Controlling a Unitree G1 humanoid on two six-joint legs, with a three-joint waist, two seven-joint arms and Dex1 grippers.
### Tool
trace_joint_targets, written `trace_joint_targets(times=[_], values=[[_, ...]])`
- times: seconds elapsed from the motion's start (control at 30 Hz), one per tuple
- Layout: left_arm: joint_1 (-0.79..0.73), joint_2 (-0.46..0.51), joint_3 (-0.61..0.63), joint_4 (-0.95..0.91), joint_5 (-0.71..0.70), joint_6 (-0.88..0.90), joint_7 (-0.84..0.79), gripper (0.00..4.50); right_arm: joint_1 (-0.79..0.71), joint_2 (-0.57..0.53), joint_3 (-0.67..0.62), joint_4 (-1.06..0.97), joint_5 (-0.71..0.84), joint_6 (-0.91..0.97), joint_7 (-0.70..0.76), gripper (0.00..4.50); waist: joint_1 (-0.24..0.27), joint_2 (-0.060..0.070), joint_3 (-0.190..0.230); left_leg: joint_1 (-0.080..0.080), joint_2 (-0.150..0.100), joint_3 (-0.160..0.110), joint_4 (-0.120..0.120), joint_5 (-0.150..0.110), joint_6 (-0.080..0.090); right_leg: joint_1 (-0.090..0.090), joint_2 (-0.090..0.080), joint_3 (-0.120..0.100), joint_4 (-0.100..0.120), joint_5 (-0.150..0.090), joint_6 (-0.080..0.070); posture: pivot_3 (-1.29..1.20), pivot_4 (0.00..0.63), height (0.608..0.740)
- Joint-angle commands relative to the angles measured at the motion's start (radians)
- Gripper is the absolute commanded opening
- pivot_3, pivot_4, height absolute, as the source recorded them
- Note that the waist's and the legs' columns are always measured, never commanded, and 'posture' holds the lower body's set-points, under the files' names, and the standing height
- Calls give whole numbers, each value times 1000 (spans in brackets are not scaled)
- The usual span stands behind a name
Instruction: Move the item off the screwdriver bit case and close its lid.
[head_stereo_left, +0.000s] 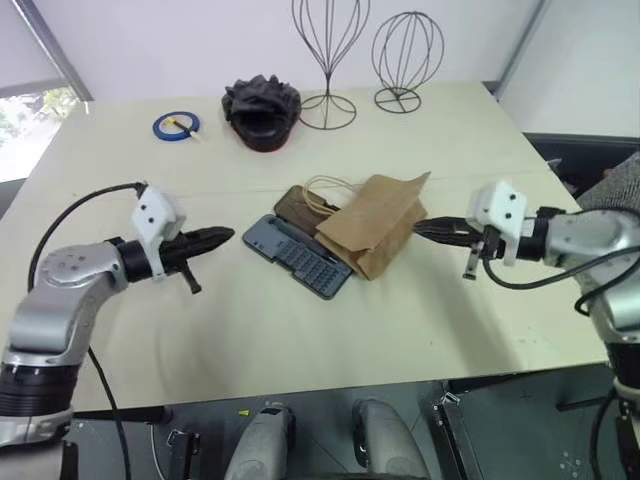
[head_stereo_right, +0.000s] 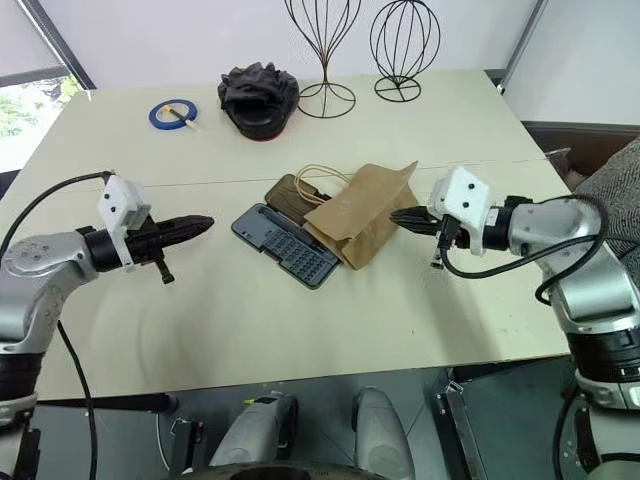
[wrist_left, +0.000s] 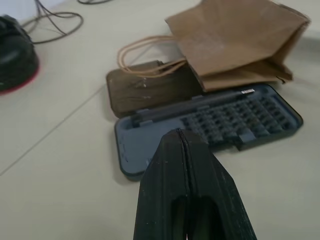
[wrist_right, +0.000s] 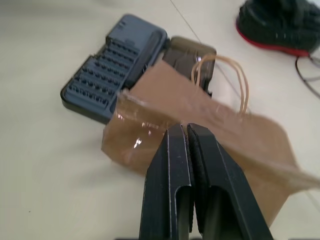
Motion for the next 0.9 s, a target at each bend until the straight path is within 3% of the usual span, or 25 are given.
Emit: trace_joint_targets(times=[0.03, 0.9], values=[[8, 33, 0, -33, 1, -2, -41, 0, -22, -7, -13, -42, 23, 13, 18, 111, 1, 0, 0, 0, 0, 0, 0, 0, 0, 0, 0, 0, 0, 0, 0, 0, 150, 740], [-30, -6, -14, -33, 17, 14, -20, 0, -72, 26, 5, 1, -15, -42, 38, 111, 2, 0, 0, -1, 0, 0, 0, 0, 0, -1, -1, 0, 0, 0, 0, 0, 150, 740]])
